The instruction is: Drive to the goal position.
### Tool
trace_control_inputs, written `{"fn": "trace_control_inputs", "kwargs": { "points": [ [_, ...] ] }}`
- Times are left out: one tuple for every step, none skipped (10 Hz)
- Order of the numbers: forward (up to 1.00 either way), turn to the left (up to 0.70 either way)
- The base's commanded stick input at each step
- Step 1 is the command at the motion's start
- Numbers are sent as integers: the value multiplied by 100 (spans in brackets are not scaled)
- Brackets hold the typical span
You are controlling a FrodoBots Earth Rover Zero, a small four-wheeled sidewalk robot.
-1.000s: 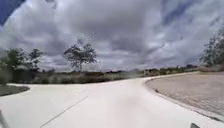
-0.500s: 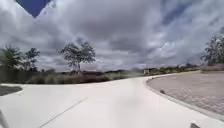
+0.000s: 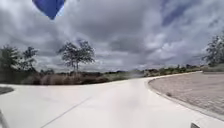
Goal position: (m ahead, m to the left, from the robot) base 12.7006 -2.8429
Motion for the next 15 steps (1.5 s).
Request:
{"fn": "trace_control_inputs", "kwargs": {
  "points": [
    [70,1],
    [70,1],
    [70,-5],
    [70,-13],
    [70,-14],
    [70,-14],
    [70,-14],
    [70,-14],
    [70,-14],
    [70,-14],
    [70,-14],
    [70,-14],
    [70,-14],
    [70,-14],
    [70,-14]
  ]
}}
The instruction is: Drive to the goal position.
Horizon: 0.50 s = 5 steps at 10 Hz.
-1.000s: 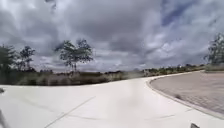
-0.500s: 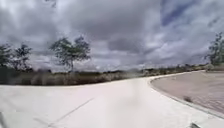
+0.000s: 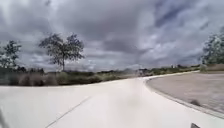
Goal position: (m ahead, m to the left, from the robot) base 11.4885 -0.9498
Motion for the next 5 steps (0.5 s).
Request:
{"fn": "trace_control_inputs", "kwargs": {
  "points": [
    [70,-12],
    [70,-2],
    [70,1],
    [70,1],
    [70,1]
  ]
}}
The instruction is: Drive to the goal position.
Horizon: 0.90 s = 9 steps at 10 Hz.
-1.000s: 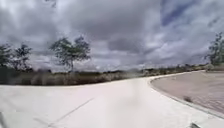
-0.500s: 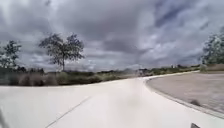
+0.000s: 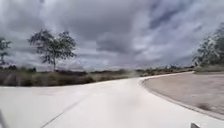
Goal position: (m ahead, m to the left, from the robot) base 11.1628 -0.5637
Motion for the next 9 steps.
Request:
{"fn": "trace_control_inputs", "kwargs": {
  "points": [
    [70,1],
    [70,1],
    [70,1],
    [70,1],
    [70,1],
    [70,1],
    [70,1],
    [70,1],
    [70,1]
  ]
}}
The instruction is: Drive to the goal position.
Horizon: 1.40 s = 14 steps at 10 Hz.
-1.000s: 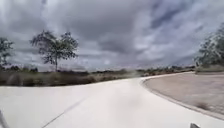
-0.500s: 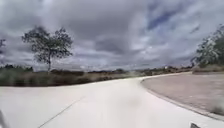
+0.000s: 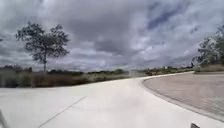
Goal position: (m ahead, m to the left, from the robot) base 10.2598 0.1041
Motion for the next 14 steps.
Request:
{"fn": "trace_control_inputs", "kwargs": {
  "points": [
    [70,1],
    [70,1],
    [70,1],
    [70,1],
    [70,1],
    [70,1],
    [70,1],
    [70,1],
    [70,1],
    [70,1],
    [70,1],
    [70,1],
    [70,1],
    [70,1]
  ]
}}
